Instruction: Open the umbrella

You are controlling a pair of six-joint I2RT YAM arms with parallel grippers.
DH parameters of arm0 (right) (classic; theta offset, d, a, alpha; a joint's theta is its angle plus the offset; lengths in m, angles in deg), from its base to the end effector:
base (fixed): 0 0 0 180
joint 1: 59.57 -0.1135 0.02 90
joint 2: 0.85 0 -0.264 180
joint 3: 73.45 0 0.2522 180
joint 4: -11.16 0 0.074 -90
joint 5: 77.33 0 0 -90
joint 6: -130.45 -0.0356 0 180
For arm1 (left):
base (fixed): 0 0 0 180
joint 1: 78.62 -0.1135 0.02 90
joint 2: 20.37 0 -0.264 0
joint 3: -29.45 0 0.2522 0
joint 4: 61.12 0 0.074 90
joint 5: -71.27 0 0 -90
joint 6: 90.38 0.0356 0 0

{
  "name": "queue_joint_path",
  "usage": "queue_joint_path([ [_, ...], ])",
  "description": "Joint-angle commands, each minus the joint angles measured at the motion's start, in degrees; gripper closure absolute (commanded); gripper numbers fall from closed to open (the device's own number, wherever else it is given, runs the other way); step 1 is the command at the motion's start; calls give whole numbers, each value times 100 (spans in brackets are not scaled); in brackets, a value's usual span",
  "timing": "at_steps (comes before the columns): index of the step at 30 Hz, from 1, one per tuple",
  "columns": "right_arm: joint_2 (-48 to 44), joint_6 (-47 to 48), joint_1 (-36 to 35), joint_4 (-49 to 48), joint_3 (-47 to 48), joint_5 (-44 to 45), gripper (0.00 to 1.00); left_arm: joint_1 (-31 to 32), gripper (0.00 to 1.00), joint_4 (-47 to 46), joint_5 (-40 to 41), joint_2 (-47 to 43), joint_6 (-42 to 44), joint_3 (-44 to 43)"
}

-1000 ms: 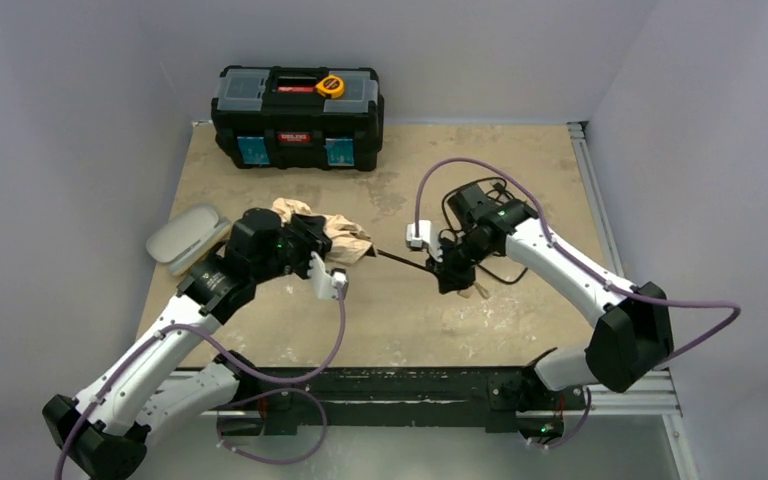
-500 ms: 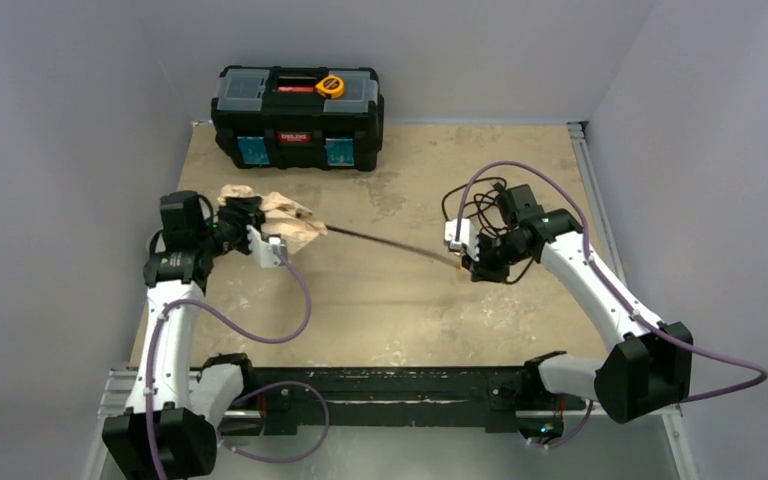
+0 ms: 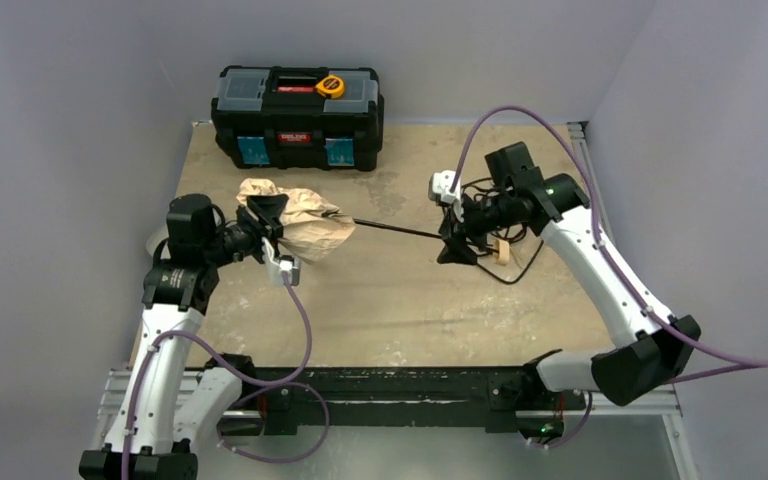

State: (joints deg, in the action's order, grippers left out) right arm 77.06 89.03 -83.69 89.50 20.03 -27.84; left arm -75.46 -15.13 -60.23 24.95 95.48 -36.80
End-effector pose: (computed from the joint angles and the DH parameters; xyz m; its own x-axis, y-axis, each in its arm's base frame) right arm 0.2223 0.1249 0.3495 -0.1005 -0.6697 -0.7358 -0.9936 0.1062 0.0390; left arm 0.1596 -0.0324 0.3487 0.6804 0.7086 -0.1867 0.3553 -0.0962 0.9298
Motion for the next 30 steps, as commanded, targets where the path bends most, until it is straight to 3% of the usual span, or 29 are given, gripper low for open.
queue_joint_path([
  [1, -562, -1297, -190, -1261, 356, -678, 36, 62, 100, 51, -700, 68, 226, -427],
  [3, -464, -1392, -342, -1516, 187, -433, 30, 113, 100, 19, -890, 46, 221, -480],
  [7, 186, -662, -511, -939, 17, 71, 21, 204, 100, -154, -1057, 81, 79, -600],
  [10, 181, -410, -493, -1000, -385, 450, 22, 203, 100, -196, -1137, 96, 38, -684],
  [13, -67, -138, -492, -813, -719, 469, 51, 203, 100, -301, -1012, 212, -128, -782],
  [17, -438, -345, -489, -680, -1011, -56, 95, 204, 100, -1116, -460, 638, -1388, -1068],
  [18, -522, -534, -496, -762, -1034, -178, 100, 207, 94, -1112, -374, 775, -1655, -1228],
  [21, -767, -1689, -406, -1503, -1038, -594, 100, 273, 40, -1283, -165, 1042, -3087, -1813],
  [23, -956, -3115, -154, -2363, -1145, -957, 100, 292, 6, -1364, 121, 1203, -4633, -2388],
  [25, -1075, -4599, 471, -3428, -1395, -1534, 100, 252, 2, -1006, 839, 1568, -6505, -3564],
  [26, -1124, -5486, 771, -4041, -1548, -1863, 100, 77, 1, -262, 992, 1875, -7413, -4285],
  [27, -1185, -6296, 1046, -4661, -1722, -2165, 100, -370, 1, 194, 695, 2170, -8437, -5000],
  [28, -1258, -7138, 1237, -5505, -1917, -2492, 100, -908, 0, 306, -98, 2429, -9500, -5443],
  [30, -1497, -9274, 1347, -8201, -2510, -2630, 100, -1808, 0, 74, -968, 2617, -11094, -5613],
])
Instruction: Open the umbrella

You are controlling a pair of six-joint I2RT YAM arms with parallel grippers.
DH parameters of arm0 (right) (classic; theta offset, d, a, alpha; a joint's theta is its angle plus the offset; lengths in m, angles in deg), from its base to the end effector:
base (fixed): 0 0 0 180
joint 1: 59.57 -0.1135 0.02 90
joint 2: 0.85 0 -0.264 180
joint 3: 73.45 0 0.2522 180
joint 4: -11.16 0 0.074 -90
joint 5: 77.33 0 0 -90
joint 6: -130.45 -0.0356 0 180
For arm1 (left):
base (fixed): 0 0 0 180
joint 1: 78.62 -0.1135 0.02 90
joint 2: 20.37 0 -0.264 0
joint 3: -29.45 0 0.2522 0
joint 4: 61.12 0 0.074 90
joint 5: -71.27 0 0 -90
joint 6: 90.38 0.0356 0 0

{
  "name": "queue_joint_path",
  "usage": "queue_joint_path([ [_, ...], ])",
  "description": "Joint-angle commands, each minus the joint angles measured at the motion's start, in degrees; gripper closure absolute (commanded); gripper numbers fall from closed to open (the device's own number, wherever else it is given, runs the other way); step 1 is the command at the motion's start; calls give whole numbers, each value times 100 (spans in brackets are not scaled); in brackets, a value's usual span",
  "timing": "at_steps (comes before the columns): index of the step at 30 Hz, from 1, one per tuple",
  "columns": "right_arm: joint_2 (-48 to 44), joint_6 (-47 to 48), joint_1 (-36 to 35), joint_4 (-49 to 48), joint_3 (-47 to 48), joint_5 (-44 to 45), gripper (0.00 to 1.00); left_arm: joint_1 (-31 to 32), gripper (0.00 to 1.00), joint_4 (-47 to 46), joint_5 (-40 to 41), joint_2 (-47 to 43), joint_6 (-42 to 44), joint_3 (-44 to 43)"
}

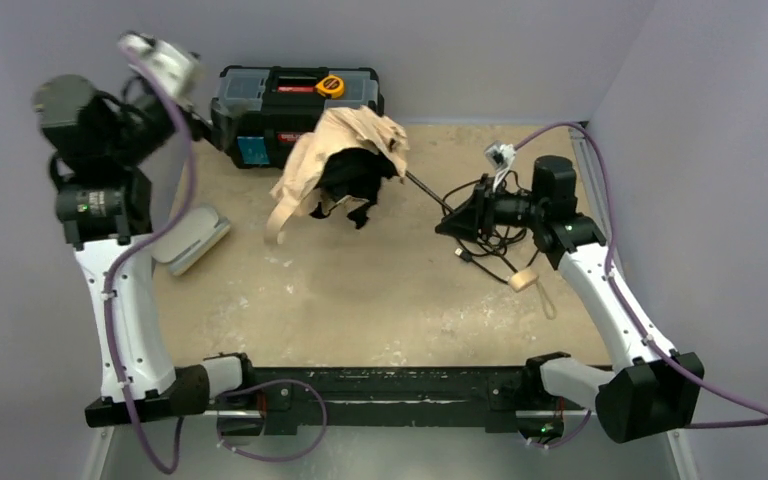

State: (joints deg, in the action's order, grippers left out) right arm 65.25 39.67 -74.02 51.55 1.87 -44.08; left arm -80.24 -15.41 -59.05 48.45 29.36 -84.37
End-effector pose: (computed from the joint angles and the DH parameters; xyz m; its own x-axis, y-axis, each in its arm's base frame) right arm 0.2269 0.0892 0.3469 -0.5125 -0.1243 -0.8497 -0.8228 0.3541 0.4445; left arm 0.2047 -0.0173 0.5367 0.2994 0.3868 -0.8722 0.5490 0.6778 0.4891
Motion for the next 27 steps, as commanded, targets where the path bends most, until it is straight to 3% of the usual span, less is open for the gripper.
queue_joint_path([
  [1, -378, -5244, 383, -5484, -945, -946, 100, -1441, 0, -184, -1493, 134, -4934, -647],
  [3, -331, -5679, 265, -5887, -892, -919, 100, -1426, 0, -1006, -2255, -393, -5074, 204],
  [5, -344, -5779, 240, -6119, -864, -884, 100, -1081, 0, -1311, -2299, -1213, -4234, 1260],
  [6, -356, -5588, 239, -5812, -798, -770, 100, -626, 0, -789, -2022, -1621, -3102, 1554],
  [7, -349, -5405, 234, -5577, -676, -755, 100, -73, 0, -10, -1554, -1919, -1261, 1726],
  [9, -383, -5336, 192, -5400, -603, -853, 100, 1118, 0, 799, -610, -2254, 241, 2065],
  [11, -528, -5252, 60, -5200, -563, -911, 100, 1827, 0, 790, 58, -2332, 828, 2277],
  [16, -801, -3423, -766, -3255, -295, -893, 100, 3312, 0, 380, 1271, -1770, 2711, 2305],
  [18, -852, -3282, -890, -3015, -350, -850, 100, 3767, 3, 486, 1737, -1359, 3495, 2211],
  [23, -900, -3268, -910, -3058, -348, -787, 100, 4554, 20, 471, 2368, -581, 4338, 2086],
  [27, -906, -2903, -964, -2718, -132, -709, 100, 4786, 39, 395, 2532, -203, 4593, 2125],
])
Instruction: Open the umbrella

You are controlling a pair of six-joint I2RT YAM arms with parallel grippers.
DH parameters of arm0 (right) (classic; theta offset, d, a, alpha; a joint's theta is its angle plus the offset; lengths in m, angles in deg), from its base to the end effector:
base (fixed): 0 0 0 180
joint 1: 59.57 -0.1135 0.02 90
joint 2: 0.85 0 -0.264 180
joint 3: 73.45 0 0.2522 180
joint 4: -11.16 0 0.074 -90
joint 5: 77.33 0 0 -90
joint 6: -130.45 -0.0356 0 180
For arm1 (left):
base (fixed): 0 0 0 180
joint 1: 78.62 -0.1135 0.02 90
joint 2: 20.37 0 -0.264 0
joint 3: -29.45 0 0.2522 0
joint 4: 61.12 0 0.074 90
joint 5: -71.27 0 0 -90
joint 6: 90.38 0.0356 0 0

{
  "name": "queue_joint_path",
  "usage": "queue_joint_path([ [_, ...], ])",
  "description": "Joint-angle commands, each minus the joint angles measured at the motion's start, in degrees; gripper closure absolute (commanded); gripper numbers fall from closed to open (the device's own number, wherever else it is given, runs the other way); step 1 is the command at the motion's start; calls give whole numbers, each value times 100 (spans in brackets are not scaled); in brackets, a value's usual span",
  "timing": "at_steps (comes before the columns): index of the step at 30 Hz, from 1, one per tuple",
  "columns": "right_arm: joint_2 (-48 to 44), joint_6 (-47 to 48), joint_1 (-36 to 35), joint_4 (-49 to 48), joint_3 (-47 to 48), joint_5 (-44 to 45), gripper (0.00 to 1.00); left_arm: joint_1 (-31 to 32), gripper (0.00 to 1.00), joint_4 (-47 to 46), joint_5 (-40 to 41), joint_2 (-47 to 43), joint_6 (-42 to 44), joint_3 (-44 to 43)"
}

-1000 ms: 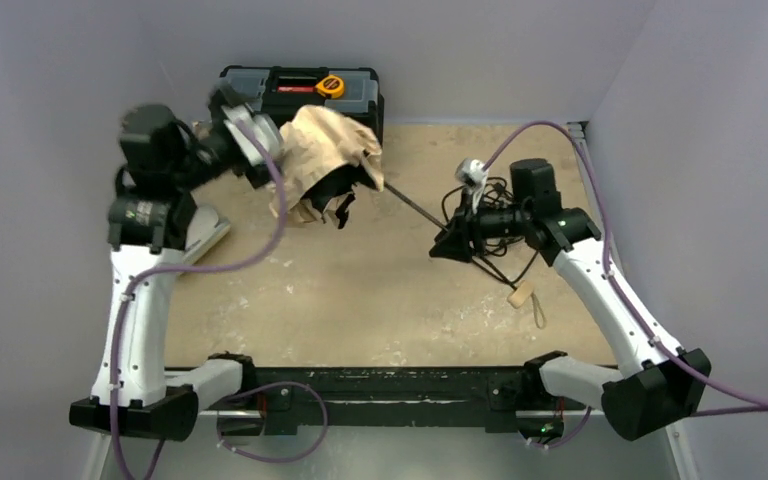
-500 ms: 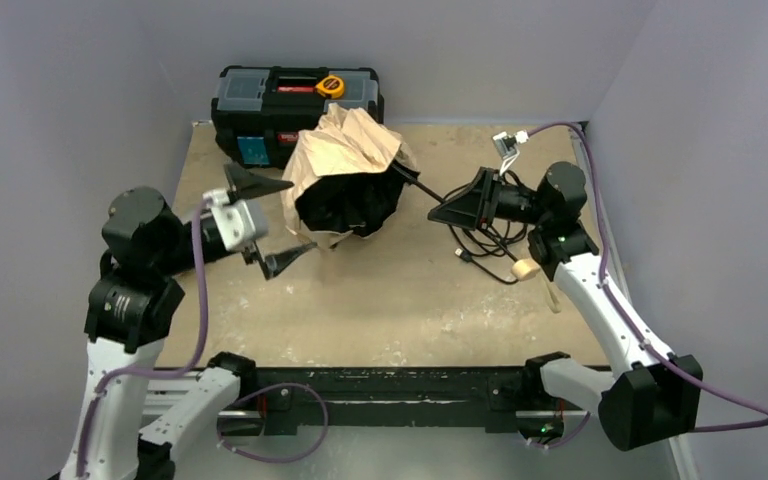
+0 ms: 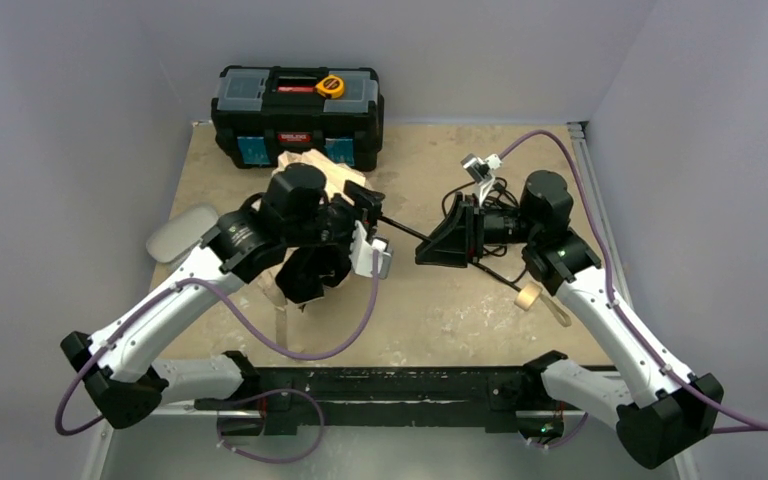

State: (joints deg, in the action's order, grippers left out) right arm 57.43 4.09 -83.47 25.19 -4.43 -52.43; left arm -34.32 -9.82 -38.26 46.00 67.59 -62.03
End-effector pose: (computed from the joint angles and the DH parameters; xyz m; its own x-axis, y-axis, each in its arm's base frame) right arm 0.1861 0.1178 0.3800 -0.6342 -0.0080 -0.7731 -0.7730 0.0283 0.6338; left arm 0.1628 -0.1755 0.4149 0.6907 0.5467 -0.4734 0.6202 -0.1113 0.7765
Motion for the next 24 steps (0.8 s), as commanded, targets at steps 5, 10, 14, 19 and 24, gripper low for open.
queue_joint_path([
  [5, -136, 728, -38, -133, 600, 159, 100, 256, 96, -527, 823, 335, 408, 63],
  [10, -156, 1175, -41, 459, 648, 418, 94, 157, 100, -1087, 875, -19, 446, 611],
  [14, 18, 3234, -52, 2432, 740, 1184, 30, -107, 100, -1255, 618, -157, 891, 650],
  [19, -151, 3875, -34, 2804, 1179, 1184, 1, -451, 100, -492, -290, -300, 795, 394],
  [24, -263, 1622, -22, -208, 1621, 1840, 1, -396, 100, -214, -1074, -800, 1118, 1025],
])
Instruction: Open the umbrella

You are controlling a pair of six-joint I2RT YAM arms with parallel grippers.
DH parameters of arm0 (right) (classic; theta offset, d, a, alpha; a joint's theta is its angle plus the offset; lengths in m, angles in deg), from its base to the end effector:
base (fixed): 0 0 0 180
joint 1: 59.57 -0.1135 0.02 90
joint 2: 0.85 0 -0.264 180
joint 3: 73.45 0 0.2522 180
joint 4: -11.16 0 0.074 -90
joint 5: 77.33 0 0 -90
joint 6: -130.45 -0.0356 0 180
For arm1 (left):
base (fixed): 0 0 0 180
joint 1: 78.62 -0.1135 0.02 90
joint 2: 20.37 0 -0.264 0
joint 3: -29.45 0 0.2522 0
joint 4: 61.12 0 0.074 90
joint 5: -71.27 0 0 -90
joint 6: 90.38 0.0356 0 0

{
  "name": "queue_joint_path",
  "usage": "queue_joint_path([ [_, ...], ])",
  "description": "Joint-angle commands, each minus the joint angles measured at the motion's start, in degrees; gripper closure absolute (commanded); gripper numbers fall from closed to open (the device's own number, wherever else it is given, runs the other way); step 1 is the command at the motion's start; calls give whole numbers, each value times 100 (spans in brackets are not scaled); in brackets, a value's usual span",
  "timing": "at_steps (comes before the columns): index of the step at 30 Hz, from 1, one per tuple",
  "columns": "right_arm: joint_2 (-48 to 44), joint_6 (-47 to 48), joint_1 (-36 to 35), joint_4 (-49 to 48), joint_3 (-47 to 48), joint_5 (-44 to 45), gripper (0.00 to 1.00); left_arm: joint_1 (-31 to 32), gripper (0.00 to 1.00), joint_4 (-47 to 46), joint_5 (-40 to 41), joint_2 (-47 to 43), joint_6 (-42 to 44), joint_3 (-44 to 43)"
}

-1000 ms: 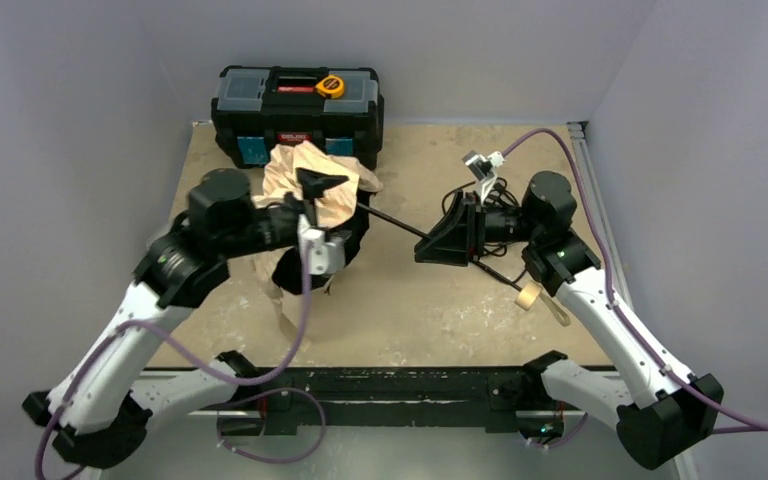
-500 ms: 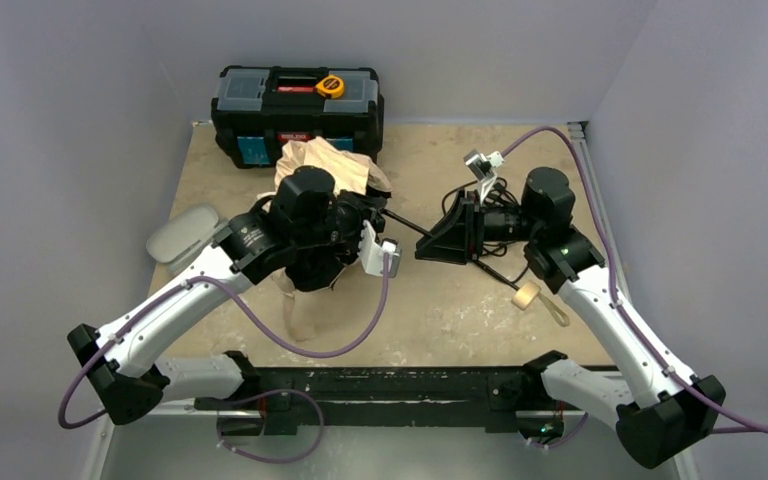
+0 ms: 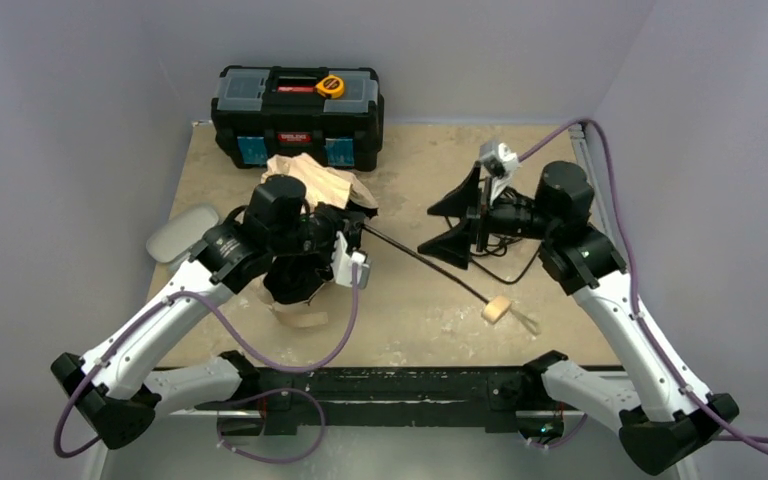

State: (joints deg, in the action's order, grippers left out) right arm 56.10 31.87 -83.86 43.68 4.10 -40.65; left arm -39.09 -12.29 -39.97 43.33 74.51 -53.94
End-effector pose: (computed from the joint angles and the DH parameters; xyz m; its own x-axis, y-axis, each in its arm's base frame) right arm 0.1754 0.1105 0.4038 -0.3295 -0.0509 -0.9428 -0.9221 0.2319 0.3098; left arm 0.1723 -0.1589 0.3830 0.7105 0.5804 -0.3980 0.5809 -0.1643 0.7973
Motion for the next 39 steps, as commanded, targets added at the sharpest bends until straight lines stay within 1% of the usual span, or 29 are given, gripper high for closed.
queue_joint_path([
  [1, 16, -1201, 22, -2151, 1067, 860, 1, 93, 100, 25, -953, -552, 306, 251],
  [2, 127, -1195, 60, -2201, 1344, 1088, 1, 93, 100, 63, -997, -545, 169, 211],
  [4, 219, -1191, 213, -2430, 1740, 1636, 1, 57, 100, -13, -1037, -495, -530, 59],
  [5, 203, -1196, 378, -2544, 1797, 1888, 1, -32, 100, -135, -1113, -468, -1064, -63],
  [7, 114, -1230, 910, -2665, 1789, 2326, 1, -461, 100, -417, -1381, -396, -2389, -353],
  [8, 50, -1205, 1145, -2610, 1738, 2605, 1, -664, 100, -532, -1502, -362, -3072, -499],
  [10, -102, -895, 1379, -2176, 1583, 3109, 1, -1093, 100, -996, -1699, -349, -4359, -661],
  [12, -316, -424, 1458, -1928, 1199, 2863, 2, -1427, 100, -1462, -1815, -334, -5436, -775],
  [14, -546, -209, 1454, -2033, 610, 2027, 5, -1576, 100, -1761, -1900, -223, -6151, -964],
  [16, -618, -327, 1447, -2281, 314, 1131, 6, -1588, 100, -2002, -1970, -21, -6721, -1181],
  [17, -554, -789, 1396, -2664, 247, 797, 7, -1595, 100, -2195, -2007, 56, -7033, -1219],
  [18, -437, -1066, 1284, -2943, 268, 640, 6, -1597, 100, -2343, -2108, 140, -7250, -1254],
  [20, -182, -913, 859, -2858, 552, 812, 4, -1596, 100, -2722, -2122, 267, -7886, -1252],
  [21, -86, -808, 638, -2845, 664, 968, 3, -1597, 100, -2803, -2123, 340, -8034, -1263],
  [23, 59, -995, 357, -3388, 727, 1159, 1, -1556, 100, -2840, -2310, 424, -7947, -1248],
  [29, 721, -1442, -186, -4169, 1075, 1532, 1, -1342, 100, -2947, -2444, 503, -7890, -1088],
  [32, 1049, -1445, -486, -4250, 1323, 1759, 3, -1162, 100, -2935, -2514, 573, -7859, -1088],
  [36, 1359, -1561, -714, -4656, 1485, 1964, 6, -995, 100, -2753, -2565, 670, -7783, -1059],
  [37, 1431, -1581, -761, -4711, 1547, 1967, 10, -986, 100, -2736, -2574, 701, -7813, -1026],
  [38, 1498, -1567, -806, -4720, 1612, 1983, 18, -983, 100, -2729, -2590, 704, -7825, -988],
  [39, 1550, -1546, -829, -4724, 1648, 2011, 29, -983, 100, -2688, -2598, 701, -7796, -951],
])
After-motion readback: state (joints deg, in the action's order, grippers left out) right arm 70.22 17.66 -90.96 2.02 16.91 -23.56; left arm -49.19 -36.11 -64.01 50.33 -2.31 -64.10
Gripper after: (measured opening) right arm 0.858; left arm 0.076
